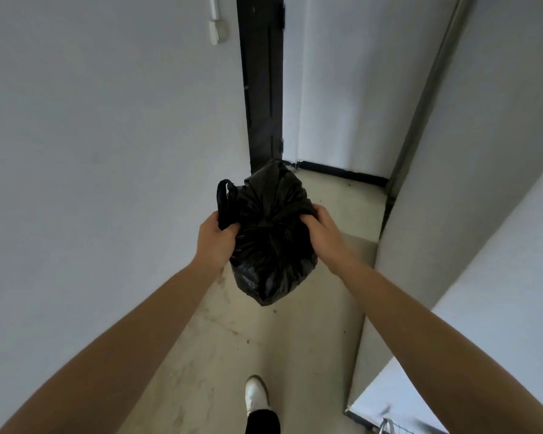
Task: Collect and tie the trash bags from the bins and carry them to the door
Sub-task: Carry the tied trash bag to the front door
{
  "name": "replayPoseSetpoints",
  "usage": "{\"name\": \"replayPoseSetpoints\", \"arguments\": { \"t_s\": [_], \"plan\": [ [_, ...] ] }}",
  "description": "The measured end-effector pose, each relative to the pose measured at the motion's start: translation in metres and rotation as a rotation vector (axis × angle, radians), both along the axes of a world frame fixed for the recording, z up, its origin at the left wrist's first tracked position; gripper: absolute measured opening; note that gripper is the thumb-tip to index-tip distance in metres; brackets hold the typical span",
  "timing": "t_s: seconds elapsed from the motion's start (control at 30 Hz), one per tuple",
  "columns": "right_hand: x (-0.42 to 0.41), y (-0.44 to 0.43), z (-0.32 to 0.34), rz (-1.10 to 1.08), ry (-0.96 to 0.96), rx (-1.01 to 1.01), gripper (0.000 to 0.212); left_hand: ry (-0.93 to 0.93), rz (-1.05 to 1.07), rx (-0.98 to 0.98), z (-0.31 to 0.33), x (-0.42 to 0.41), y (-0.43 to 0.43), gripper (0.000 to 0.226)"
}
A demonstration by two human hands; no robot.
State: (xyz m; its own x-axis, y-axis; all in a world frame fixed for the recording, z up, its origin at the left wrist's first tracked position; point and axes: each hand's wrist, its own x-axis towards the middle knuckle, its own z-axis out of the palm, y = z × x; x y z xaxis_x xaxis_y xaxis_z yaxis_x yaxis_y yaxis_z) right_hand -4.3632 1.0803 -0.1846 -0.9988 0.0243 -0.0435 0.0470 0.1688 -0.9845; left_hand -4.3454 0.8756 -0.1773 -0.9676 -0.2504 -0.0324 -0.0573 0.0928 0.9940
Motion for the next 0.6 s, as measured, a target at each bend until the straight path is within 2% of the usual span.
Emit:
{"name": "replayPoseSetpoints", "arguments": {
  "t_s": [0.13, 0.3, 0.43, 0.6],
  "plan": [
    [-0.126, -0.019, 0.0, 0.036, 0.03, 0.008, 0.037, 0.036, 0.005, -0.005, -0.006, -0.125, -0.015, 0.024],
    [-0.273, -0.027, 0.022, 0.097, 0.113, 0.083, 0.032, 0.024, -0.015, 0.029, 0.021, -0.28, -0.023, 0.033],
    [-0.367, -0.015, 0.026, 0.1, 0.158, 0.084, 0.045, 0.03, -0.044, 0.005, 0.035, -0.381, -0.013, 0.035],
    [-0.494, -0.004, -0.004, 0.137, 0.199, 0.137, 0.058, 0.0, -0.061, -0.053, 0.011, -0.506, -0.007, 0.037]
  ]
}}
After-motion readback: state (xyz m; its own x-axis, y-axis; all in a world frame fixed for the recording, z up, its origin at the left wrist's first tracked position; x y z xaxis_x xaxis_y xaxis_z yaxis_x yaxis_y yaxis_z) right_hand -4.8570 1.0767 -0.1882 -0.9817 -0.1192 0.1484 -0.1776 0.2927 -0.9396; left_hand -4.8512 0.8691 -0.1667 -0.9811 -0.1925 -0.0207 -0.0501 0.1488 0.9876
